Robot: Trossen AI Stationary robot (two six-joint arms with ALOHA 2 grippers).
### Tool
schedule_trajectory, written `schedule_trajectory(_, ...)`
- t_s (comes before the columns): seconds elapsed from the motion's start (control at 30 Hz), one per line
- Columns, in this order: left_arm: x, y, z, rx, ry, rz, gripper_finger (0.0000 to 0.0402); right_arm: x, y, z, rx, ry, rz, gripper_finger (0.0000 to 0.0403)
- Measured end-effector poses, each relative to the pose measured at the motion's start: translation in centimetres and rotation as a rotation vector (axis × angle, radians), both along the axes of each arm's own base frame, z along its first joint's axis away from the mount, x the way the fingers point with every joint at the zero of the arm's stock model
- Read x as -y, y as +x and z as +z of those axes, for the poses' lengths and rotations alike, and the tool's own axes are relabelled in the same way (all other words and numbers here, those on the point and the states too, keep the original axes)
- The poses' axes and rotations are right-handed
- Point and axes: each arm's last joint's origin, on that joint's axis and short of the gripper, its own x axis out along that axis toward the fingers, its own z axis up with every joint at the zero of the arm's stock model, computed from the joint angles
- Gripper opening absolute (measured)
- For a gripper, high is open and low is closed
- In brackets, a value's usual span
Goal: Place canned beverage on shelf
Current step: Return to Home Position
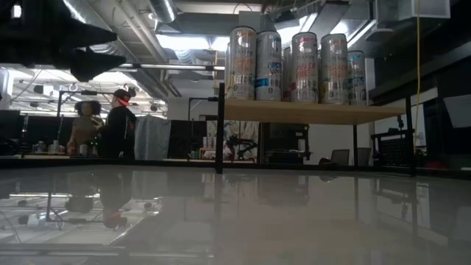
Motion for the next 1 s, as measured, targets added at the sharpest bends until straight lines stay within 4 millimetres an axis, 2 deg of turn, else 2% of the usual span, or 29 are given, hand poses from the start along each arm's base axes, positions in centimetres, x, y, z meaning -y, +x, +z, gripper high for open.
schedule_trajectory(0.3, -0.3, -0.4, -0.3, -0.011, 0.059, 0.039, 0.0382, 2.3, 1.8, -0.9, 0.124, -0.002, 0.058, 0.0381)
schedule_trajectory(0.53, -1.0, -0.3, -0.6, -0.056, 0.086, 0.117, 0.0382, 3.4, 2.8, -1.6, 0.208, 0.062, 0.102, 0.0381)
schedule_trajectory(0.73, -1.5, -0.3, -0.7, -0.064, 0.102, 0.159, 0.0382, 3.5, 4.3, -2.2, 0.221, 0.062, 0.158, 0.0381)
schedule_trajectory(1.0, -1.8, -0.2, -0.8, -0.062, 0.084, 0.109, 0.0382, 2.6, 8.3, -2.5, 0.272, -0.007, 0.194, 0.0381)
